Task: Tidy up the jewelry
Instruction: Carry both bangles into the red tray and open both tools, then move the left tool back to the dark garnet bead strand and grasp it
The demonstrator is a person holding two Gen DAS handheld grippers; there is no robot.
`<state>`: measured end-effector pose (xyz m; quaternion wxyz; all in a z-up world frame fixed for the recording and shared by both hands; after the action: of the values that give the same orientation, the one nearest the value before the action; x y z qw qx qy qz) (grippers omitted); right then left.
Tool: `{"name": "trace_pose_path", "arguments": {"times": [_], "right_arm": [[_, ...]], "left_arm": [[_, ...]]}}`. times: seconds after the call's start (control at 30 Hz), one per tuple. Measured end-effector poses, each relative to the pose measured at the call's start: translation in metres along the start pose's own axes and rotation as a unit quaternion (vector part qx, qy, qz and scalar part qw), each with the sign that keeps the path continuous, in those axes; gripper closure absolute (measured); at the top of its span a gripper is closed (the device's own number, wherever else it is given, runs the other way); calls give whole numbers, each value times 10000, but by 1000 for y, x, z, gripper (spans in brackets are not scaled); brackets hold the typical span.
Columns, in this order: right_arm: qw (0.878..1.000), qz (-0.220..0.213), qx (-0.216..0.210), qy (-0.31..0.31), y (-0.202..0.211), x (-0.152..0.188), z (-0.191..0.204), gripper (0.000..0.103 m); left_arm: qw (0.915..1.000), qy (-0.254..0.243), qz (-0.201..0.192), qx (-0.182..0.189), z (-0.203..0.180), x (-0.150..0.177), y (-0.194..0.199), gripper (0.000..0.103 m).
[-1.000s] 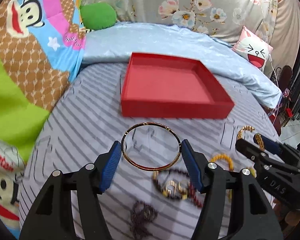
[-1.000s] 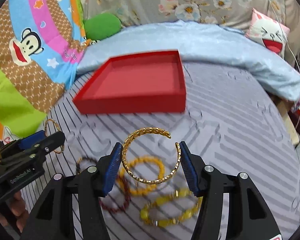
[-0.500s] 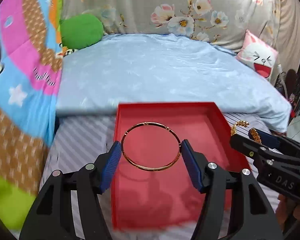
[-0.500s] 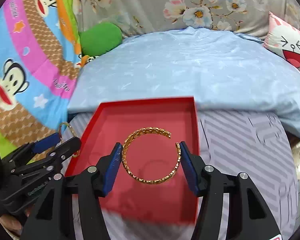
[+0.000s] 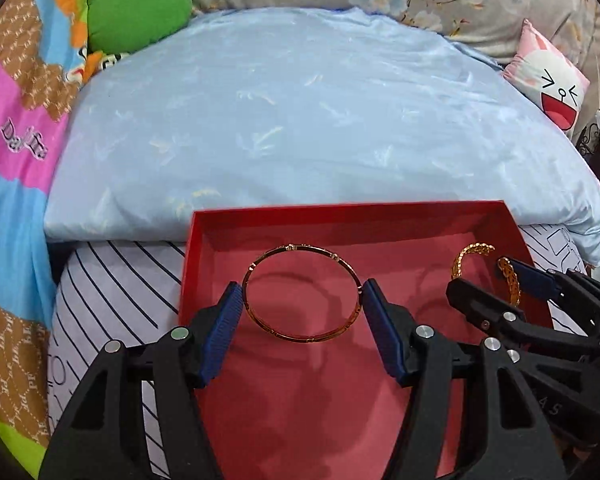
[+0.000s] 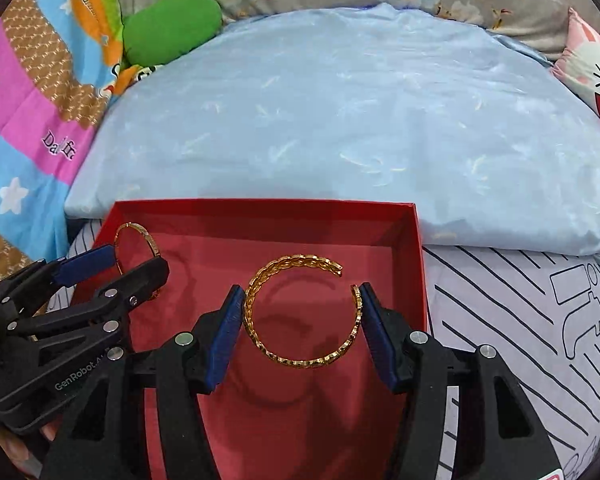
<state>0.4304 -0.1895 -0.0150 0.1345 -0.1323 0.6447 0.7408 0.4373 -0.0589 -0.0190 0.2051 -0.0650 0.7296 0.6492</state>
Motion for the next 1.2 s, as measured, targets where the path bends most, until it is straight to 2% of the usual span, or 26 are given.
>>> {"name": "trace_pose_path", "arguments": {"times": [0.17,0.33,0.43,0.63,0.73,0.93,1.2], "right_arm": [[10000,-16,92,1,-1,0,3,46],[9999,-127,32,-48,7,0,1,42],[9996,-269,-56,-85,23,2,2,42],[9963,-855,-97,66,92,23,9,39],[9939,-1087,-181,57,129,53,10,37],[9931,-1170,-99,58,164,128,10,37],[9956,-932,-68,-100,169,224,8,37]], "left_arm": [[9998,106,132,85,0,3,-5,44],[9999,132,0,-37,3,2,2,38],[9998,69,-124,-158,2,3,17,37],[9985,-7,-530,-106,3,25,72,36],[9975,52,-697,-37,6,49,102,36],[9963,45,-859,-58,5,115,142,36],[9973,191,-716,-9,3,212,155,36]]}}
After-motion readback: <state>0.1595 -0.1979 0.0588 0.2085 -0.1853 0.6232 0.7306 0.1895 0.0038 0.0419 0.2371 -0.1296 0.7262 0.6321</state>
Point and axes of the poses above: each gripper's, at about its wrist camera, not at the fingertips, and y roughly against the way its jaws point, z to its left, x to its underside, the point moved 6 cm from there along -y, roughly the way its jaws point, and after that the axes turned 12 degrees about z, right-handed, at the moved point
